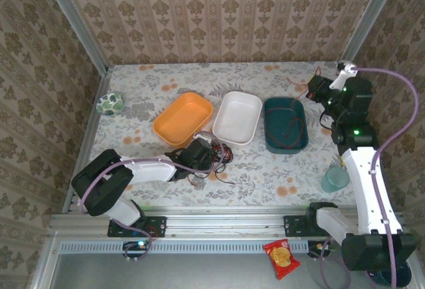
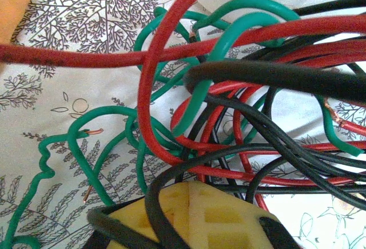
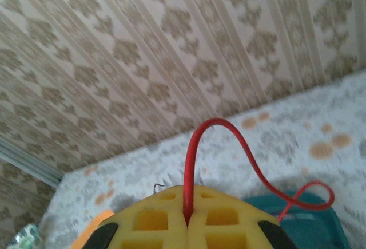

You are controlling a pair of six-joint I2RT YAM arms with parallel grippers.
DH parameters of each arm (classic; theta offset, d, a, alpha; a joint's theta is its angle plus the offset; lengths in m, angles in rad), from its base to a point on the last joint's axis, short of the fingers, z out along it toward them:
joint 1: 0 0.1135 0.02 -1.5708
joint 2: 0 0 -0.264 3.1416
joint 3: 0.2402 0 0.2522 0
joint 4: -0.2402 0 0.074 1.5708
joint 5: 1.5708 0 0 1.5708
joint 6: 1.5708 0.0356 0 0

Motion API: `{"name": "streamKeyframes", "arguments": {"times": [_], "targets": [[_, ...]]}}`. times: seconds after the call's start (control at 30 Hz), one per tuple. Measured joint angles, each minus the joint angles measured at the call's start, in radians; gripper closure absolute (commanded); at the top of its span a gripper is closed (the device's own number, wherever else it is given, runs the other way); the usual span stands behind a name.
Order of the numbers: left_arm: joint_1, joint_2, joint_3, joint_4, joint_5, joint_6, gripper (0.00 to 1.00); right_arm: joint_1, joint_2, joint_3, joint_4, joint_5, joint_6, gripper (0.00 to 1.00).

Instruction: Untangle the cables

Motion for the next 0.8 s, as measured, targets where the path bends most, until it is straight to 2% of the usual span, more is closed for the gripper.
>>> {"name": "streamKeyframes", "arguments": {"times": [0.13, 0.37, 0.8], "targets": [[-0.001, 0.000, 0.002, -0.006, -0.004, 0.000, 1.00, 0.036, 0.027, -0.126, -0.018, 0.014, 0.001, 1.00], [-0.022, 0.000, 0.021, -0.034, -0.011, 0.005, 1.00, 0.092, 0.135, -0.232, -0.079, 0.053, 0.034, 1.00], [-0.041, 0.002, 0.058, -0.071, -0.016, 0.020, 1.00, 0.100, 0.408, -0.240, -0.109, 0.052, 0.071, 1.00]]}}
